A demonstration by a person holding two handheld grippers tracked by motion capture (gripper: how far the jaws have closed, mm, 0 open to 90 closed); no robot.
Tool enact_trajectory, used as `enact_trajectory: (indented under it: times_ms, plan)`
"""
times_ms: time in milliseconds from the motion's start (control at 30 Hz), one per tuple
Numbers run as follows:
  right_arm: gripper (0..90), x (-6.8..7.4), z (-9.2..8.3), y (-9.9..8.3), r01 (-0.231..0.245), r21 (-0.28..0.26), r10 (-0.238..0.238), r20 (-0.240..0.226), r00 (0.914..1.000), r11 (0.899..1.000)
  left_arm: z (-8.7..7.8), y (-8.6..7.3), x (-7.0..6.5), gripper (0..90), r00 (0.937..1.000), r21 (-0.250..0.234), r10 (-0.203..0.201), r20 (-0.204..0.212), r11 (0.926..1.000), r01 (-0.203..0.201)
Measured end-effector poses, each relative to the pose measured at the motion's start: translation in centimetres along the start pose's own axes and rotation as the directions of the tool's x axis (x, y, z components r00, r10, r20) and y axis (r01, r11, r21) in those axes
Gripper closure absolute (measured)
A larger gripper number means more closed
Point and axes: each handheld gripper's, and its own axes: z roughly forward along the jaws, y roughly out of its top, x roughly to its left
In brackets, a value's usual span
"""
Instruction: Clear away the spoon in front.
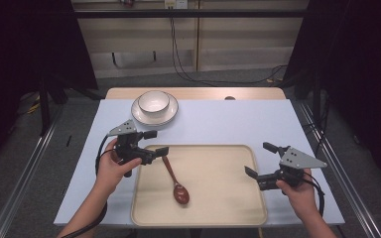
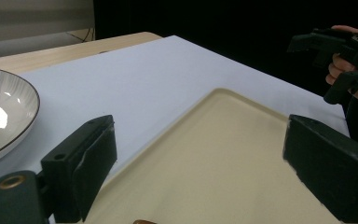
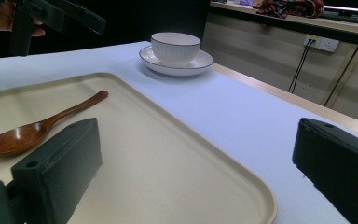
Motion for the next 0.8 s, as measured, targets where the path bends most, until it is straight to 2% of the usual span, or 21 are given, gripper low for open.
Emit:
enact_trajectory:
  times_ms: [500, 800]
  plan:
    - [0.9, -0.1, -0.1, 0.0, -0.007, -0.005, 0.007, 0.015, 0.9999, 1.000, -1.7, 0.0, 0.9, 7.6, 1.0000, -0.045, 0.003, 0.002, 0.9990, -0.003]
    - [0.9, -0.2, -0.2, 0.0, -0.008, -0.002, 0.008, 0.011, 0.9999, 1.000, -2.6, 0.1, 1.4, 7.6, 0.9997, -0.058, 0.006, -0.022, 0.9983, -0.008]
